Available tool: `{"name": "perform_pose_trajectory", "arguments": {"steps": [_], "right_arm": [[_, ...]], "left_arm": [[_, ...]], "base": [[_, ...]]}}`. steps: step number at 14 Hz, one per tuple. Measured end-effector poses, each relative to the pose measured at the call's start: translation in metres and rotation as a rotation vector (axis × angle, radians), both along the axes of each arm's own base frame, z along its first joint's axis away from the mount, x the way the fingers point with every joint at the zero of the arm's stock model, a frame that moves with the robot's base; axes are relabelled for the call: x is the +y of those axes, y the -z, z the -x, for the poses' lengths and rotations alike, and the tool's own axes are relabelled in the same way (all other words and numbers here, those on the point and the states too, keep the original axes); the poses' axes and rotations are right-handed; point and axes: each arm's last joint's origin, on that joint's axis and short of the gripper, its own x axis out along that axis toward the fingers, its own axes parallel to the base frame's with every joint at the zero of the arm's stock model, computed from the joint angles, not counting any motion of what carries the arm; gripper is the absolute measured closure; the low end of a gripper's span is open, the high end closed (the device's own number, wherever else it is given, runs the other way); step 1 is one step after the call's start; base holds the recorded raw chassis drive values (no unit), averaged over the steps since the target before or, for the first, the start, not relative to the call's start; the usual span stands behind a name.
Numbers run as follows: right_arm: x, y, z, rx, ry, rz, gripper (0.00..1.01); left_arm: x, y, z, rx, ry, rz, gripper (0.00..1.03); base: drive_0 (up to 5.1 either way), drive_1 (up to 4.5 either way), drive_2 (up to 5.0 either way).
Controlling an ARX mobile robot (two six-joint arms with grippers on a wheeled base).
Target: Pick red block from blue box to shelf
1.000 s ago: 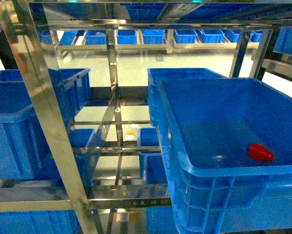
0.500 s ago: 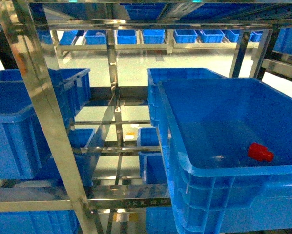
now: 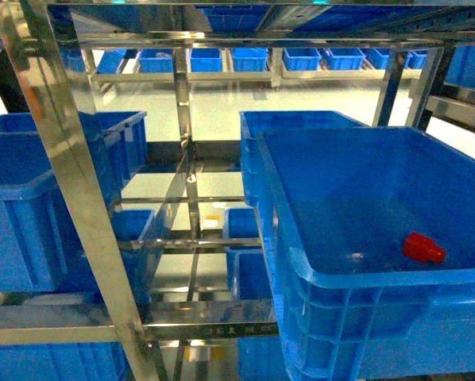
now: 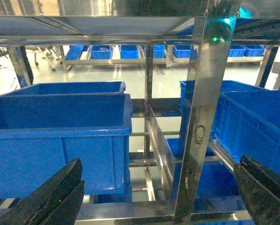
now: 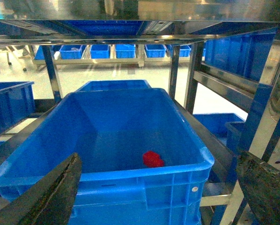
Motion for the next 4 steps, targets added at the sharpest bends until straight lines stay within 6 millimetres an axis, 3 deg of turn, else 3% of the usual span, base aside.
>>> {"name": "perform_pose_trajectory", "arguments": {"steps": [4], "right_arm": [[0.0000, 0.0000, 0.0000, 0.000, 0.000, 0.000, 0.03]], "left_arm": [[0.0000, 0.0000, 0.0000, 0.000, 0.000, 0.000, 0.05]], "base": [[0.0, 0.00, 0.0]]}}
